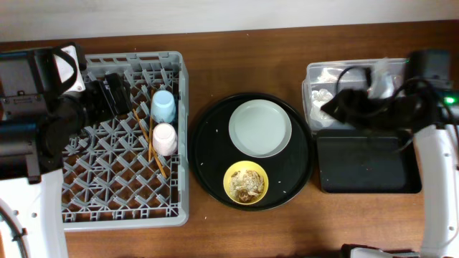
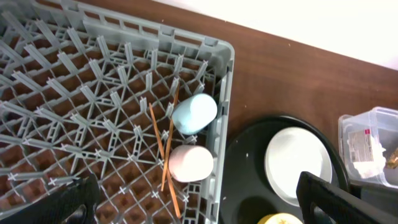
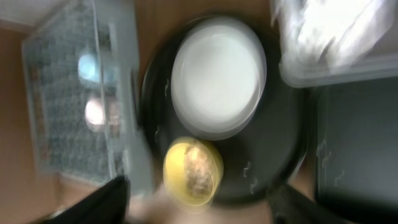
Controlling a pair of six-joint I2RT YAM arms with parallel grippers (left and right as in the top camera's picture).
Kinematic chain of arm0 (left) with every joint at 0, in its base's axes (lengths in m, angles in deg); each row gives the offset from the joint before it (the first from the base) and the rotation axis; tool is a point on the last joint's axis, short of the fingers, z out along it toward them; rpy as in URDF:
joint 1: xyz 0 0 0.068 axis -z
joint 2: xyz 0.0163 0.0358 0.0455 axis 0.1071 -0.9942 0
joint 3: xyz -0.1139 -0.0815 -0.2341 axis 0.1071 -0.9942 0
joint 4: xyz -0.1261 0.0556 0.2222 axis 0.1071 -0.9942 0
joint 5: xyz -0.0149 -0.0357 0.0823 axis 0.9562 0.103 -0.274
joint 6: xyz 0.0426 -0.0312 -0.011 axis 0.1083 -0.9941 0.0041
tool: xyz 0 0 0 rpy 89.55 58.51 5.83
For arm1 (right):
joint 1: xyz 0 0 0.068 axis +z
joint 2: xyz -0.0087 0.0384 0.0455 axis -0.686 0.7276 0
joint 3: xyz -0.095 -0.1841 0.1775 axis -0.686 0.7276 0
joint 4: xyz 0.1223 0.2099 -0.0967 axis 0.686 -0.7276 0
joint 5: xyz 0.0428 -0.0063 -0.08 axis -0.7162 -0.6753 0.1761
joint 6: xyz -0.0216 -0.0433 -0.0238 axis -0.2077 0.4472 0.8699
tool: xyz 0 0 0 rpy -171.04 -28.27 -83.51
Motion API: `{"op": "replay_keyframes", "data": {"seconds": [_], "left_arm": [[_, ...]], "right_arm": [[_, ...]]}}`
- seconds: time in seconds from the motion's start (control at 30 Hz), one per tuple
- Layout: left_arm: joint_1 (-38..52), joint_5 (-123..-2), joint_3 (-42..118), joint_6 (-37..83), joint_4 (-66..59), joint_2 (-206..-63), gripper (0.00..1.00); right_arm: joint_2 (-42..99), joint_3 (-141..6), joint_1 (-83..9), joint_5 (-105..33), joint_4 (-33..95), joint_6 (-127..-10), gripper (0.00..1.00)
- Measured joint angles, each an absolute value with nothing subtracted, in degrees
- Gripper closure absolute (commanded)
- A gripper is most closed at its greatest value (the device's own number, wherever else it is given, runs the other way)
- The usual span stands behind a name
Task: Sort waste into correct bins and load items into the dishwasher rack
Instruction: 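Carry the brown snack wrapper with the right gripper into the clear bin, then grasp the rim of the yellow bowl with the right gripper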
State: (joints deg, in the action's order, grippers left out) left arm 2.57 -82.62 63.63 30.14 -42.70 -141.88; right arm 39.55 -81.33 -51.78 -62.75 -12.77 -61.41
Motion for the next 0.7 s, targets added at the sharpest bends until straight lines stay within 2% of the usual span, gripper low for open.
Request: {"op": "replay_keyframes", "data": {"seconds": [0.03, 0.13, 0.17, 0.33, 0.5, 0.6, 0.7], "left_arm": [[2.57, -82.62, 63.63, 30.12, -42.89, -141.88, 0.01], [2.57, -82.62, 63.63, 30.12, -42.85, -141.88, 0.01], [2.57, -82.62, 63.63, 30.12, -42.83, -141.88, 0.01], [2.57, -82.62, 63.63, 30.12, -42.85, -141.88, 0.01], [2.53, -82.62, 63.63, 30.12, -42.85, -141.88, 0.01], [2.53, -82.62, 63.63, 30.12, -42.87, -141.88, 0.01], [2.53, -82.62, 63.63, 30.12, -42.87, -141.88, 0.01]], "right_arm": [[39.55, -81.19, -48.31, -62.36, -14.76, -60.34, 0.43], [39.55, -79.8, -34.76, -59.41, -13.58, -60.49, 0.43], [39.72, -78.27, -26.87, -56.13, -11.33, -62.52, 0.43], [42.19, -69.85, -0.07, -37.11, 1.22, -77.23, 0.43], [51.17, -63.18, 11.6, -25.07, 12.1, -83.7, 0.46], [55.35, -62.9, 11.95, -22.99, 14.73, -84.47, 0.54], [58.91, -62.9, 11.95, -22.27, 15.19, -84.75, 0.7]]}}
